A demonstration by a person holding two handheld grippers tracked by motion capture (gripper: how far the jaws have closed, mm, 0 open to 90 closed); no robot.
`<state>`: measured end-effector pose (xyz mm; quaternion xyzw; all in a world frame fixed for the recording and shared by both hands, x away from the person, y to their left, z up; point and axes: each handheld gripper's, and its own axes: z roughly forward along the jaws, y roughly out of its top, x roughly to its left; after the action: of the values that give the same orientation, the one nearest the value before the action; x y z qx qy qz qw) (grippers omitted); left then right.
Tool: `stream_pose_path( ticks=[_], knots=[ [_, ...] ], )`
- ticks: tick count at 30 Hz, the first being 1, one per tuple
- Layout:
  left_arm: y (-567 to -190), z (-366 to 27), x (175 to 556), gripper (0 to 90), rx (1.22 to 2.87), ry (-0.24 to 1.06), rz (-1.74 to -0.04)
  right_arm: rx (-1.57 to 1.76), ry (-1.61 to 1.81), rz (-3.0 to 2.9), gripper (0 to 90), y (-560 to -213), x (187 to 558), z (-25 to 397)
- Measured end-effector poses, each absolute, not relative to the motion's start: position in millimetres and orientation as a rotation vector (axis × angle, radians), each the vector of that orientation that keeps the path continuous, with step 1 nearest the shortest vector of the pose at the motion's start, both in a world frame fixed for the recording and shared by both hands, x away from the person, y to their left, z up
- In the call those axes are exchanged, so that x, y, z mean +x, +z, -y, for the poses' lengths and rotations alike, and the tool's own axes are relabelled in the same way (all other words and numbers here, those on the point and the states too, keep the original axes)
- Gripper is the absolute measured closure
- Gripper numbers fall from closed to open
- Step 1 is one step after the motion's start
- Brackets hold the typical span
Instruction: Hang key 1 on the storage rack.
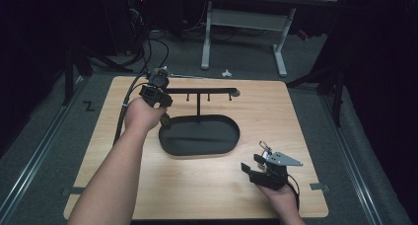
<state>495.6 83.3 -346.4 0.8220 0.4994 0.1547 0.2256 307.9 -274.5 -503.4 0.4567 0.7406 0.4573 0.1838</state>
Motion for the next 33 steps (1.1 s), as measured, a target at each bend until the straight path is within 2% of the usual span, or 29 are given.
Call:
stream_pose_path(
  ticks=[8, 12, 33],
  knots=[
    [-348.2, -82.8, 499.4, 69.2, 2.262, 0.42, -1.387, 1.29, 1.288, -2.09, 33.2, -504.0, 308.3, 274.9],
    [-346.8, -82.4, 498.5, 64.3, 2.249, 0.417, -1.381, 1.292, 1.288, -2.091, 33.2, -504.2, 308.3, 274.9],
    [-341.4, -90.9, 479.3, 52.5, 2.257, 0.465, -1.368, 1.286, 1.286, -2.097, 33.2, -504.1, 308.2, 272.5]
  ],
)
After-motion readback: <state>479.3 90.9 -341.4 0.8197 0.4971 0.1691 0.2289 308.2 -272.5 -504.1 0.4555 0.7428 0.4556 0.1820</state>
